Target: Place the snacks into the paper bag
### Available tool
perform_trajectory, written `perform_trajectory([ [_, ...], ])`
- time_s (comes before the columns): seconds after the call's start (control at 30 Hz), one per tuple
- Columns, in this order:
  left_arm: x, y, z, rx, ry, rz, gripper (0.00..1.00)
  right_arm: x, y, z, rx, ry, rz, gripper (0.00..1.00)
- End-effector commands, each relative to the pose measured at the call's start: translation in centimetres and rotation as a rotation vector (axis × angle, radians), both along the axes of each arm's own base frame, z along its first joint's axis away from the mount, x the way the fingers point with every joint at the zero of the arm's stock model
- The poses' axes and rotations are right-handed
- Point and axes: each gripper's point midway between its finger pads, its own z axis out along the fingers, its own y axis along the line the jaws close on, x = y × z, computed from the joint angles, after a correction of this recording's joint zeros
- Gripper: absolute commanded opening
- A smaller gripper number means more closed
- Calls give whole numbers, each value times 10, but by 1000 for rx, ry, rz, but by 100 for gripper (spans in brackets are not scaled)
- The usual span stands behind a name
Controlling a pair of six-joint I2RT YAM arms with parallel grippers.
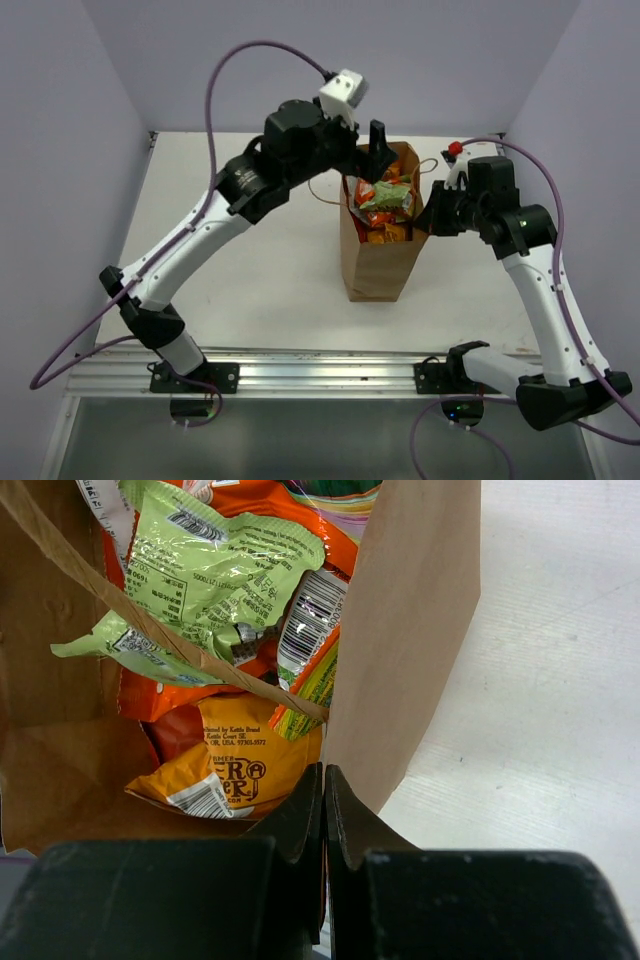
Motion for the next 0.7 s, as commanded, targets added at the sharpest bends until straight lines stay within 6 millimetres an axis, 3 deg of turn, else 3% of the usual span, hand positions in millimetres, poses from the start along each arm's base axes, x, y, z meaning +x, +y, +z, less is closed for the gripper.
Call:
perform_trajectory([
  [0.0,1,54,73,-55,-76,228,100,-10,6,8,23,-16,48,0],
  [0.03,7,66,69,-32,-71,296,100,-9,7,8,23,-15,50,0],
  [0.13,10,77,26,101,20,356,100,-9,8,9,31,-18,56,0],
  [0.2,4,74,-12,173,124,346,100,-9,9,11,33,-22,59,0],
  [0.3,-9,64,-47,177,227,295,100,-9,9,13,36,-23,61,0],
  [0.6,-20,54,-105,214,334,244,99,-9,11,10,49,-20,60,0],
  [0.63,-20,52,-107,213,334,239,90,-9,11,11,49,-22,58,0],
  [0.67,-20,53,-108,216,336,239,73,-9,11,9,50,-16,53,0],
])
